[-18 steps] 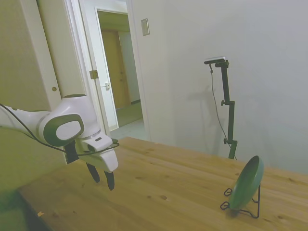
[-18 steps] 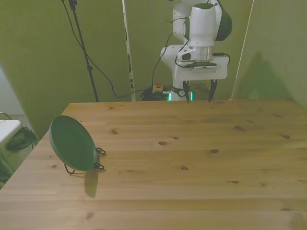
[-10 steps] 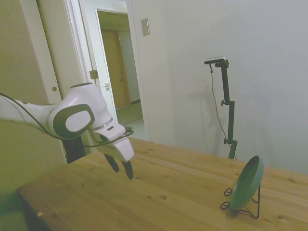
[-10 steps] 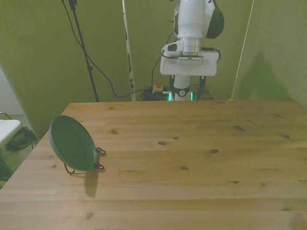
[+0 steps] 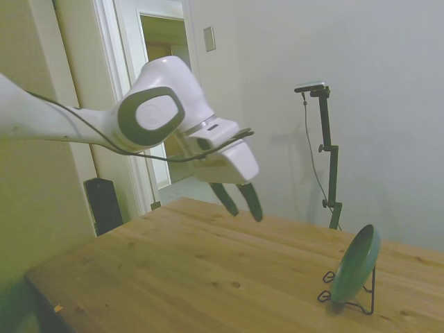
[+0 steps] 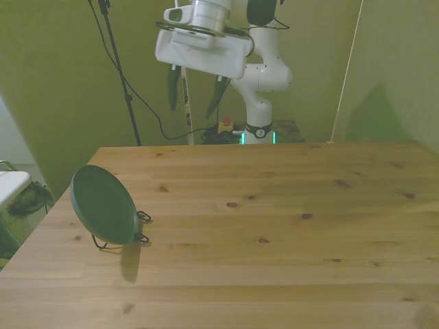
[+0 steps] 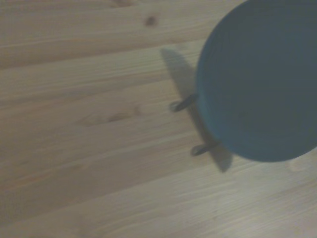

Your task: Unload the plate

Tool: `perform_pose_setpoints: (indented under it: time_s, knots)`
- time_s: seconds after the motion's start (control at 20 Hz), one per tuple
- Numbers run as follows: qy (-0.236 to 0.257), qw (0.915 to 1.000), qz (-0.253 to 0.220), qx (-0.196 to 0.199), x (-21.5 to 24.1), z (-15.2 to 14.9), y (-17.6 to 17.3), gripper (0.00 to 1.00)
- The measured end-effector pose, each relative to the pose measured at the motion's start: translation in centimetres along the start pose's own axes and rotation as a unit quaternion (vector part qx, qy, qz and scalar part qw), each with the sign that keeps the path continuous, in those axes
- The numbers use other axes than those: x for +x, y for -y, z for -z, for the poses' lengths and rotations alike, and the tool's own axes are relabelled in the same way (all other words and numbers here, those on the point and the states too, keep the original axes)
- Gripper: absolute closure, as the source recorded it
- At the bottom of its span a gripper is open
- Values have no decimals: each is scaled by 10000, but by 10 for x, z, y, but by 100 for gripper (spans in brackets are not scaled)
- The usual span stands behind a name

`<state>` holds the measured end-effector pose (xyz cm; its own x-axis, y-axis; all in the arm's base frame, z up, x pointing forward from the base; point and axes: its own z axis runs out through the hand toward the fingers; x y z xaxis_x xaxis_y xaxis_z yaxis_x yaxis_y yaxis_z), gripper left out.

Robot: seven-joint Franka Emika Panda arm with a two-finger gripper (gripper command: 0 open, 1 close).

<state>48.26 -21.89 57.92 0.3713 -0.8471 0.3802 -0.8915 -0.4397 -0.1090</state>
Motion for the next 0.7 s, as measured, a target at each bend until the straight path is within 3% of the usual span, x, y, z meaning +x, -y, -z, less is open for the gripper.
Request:
perform_pose_setpoints:
  time_s: [0.25, 0.45, 0.7]
  knots:
    - [-128, 9997, -54, -223, 63, -25, 4, 0]
    - [-148, 9995, -100, -262, 72, -30, 3, 0]
    - [-235, 9989, -73, -408, 120, -50, 3, 0]
